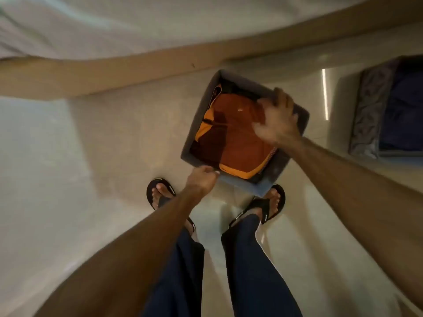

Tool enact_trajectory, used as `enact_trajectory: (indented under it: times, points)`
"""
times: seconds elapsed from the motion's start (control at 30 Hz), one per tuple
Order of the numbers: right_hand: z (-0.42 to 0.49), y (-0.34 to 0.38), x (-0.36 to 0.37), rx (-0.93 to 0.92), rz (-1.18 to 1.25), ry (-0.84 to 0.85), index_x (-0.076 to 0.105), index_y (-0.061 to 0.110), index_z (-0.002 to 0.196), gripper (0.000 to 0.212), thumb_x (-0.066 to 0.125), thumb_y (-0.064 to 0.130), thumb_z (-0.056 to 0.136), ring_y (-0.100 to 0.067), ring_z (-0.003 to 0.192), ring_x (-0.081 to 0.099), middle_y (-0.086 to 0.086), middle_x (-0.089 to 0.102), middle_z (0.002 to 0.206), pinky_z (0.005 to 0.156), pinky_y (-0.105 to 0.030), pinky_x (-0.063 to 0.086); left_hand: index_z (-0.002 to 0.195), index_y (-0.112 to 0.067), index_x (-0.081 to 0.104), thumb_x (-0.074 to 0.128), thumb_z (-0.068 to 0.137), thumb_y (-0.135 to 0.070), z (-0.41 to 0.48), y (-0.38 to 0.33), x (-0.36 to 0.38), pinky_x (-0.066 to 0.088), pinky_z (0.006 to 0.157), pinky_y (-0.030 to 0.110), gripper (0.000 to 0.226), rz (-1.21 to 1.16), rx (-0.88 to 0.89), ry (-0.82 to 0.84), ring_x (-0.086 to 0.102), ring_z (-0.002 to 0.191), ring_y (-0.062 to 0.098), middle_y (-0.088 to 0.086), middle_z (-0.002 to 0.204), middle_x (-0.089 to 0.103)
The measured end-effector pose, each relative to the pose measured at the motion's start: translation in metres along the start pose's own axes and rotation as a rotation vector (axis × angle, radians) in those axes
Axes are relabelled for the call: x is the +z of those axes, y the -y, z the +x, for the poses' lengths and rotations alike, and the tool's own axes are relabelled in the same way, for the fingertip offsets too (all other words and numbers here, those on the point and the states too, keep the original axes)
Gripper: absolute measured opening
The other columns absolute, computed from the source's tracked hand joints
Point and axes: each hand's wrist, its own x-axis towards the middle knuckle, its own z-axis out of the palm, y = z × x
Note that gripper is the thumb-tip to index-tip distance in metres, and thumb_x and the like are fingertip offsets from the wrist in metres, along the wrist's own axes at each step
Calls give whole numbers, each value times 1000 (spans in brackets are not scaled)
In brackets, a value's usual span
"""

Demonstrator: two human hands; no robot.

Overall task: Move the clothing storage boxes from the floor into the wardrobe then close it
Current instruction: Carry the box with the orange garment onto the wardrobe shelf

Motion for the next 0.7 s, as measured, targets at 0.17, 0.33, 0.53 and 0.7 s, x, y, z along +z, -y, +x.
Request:
enact_trajectory:
  times: [0.17, 0.33, 0.53, 0.7]
  points:
    - [42, -11, 14, -9, -242, 64, 42, 22, 134, 71, 60, 51, 72, -42, 130, 30, -16, 33, 140, 105, -59, 30, 76, -15, 63, 72, 82, -27, 30, -5, 2, 49, 72, 33, 16, -107, -35, 37, 66, 93, 28, 7, 92, 68]
    - [25, -4, 37, 177, -134, -5, 52, 8, 123, 59, 44, 46, 80, -45, 106, 48, -23, 49, 114, 87, -48, 48, 122, -25, 59, 71, 78, -32, 49, 1, -36, 52, 77, 31, 46, -58, 215, -233, 64, 87, 18, 0, 102, 68]
    - [1, -16, 79, 314, 103, 197, 64, 20, 113, 40, 53, 34, 78, -33, 107, 58, -11, 62, 121, 89, -30, 44, 146, -29, 41, 72, 83, -27, 76, 15, -75, 41, 101, 25, 70, -42, 207, -82, 53, 124, 22, -1, 142, 53]
    - [-12, -17, 101, 330, 173, 163, 67, 1, 99, 24, 53, 6, 80, -38, 100, 60, -20, 66, 112, 80, -29, 46, 136, -20, 50, 64, 88, -26, 84, 6, -90, 42, 97, 32, 50, 313, 311, -58, 53, 120, 30, 7, 134, 55]
